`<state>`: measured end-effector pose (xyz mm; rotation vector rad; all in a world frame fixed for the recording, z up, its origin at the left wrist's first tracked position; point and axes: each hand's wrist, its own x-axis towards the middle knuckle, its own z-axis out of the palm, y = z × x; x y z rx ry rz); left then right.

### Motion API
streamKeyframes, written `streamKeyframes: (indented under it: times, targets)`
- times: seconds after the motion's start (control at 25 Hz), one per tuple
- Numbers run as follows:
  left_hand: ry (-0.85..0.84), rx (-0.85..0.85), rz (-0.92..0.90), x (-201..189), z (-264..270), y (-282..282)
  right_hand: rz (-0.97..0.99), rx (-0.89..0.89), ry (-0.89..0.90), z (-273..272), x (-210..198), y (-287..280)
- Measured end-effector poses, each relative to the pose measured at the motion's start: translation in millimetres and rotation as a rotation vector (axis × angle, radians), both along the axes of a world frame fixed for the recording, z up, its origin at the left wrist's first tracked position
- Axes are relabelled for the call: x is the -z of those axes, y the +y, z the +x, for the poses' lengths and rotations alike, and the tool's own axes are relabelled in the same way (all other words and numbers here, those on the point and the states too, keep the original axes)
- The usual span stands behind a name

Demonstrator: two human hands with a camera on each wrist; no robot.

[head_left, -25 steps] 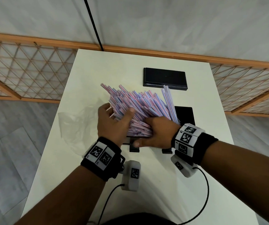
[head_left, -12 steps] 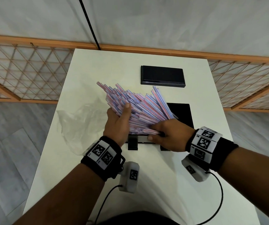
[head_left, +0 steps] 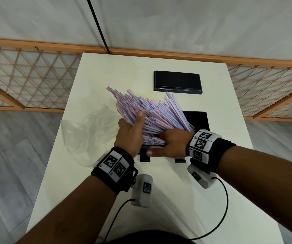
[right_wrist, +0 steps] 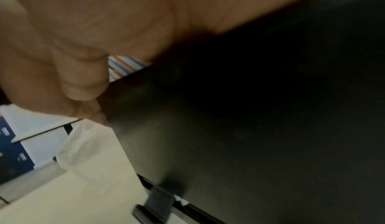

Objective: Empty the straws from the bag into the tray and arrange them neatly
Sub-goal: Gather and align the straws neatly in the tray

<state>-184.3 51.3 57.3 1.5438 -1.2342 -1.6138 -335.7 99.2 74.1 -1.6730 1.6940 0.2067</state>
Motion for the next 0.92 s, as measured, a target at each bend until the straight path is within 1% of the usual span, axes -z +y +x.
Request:
streamKeyframes:
  times: [0.2, 0.32, 0.36, 0.44, 0.52, 0.6, 0.72, 0.84, 0.92]
  targets:
    - [-0.036, -0.031, -0.059, 8, -1, 2, 0.001, 0.006, -0.070, 8, 3, -11]
    - [-0.055, -0.040, -0.110, 5, -3, 3, -0.042, -0.006, -0.045, 10, 10, -15]
    - [-0.073, -0.027, -0.140, 2, -3, 4, -0.075, -0.012, -0.028, 10, 10, -16]
    - [-0.143, 0.025, -0.265, 3, -3, 5, -0.153, -0.014, 0.008, 11, 8, -16]
    - [-0.204, 0.067, -0.349, 9, -1, 6, -0.198, -0.015, 0.028, 11, 4, -13]
    - [-0.223, 0.062, -0.331, 13, 1, 5, -0.220, -0.015, 0.023, 12, 2, -9]
    - [-0.197, 0.016, -0.273, 18, 4, 5, -0.220, -0.012, 0.013, 10, 7, -5]
    - [-0.116, -0.019, -0.190, 26, 5, 2, -0.296, -0.057, -0.004, 0, 4, 6]
    - [-0.111, 0.013, -0.171, 31, 5, 1, -0.371, -0.066, -0.021, -8, -3, 17]
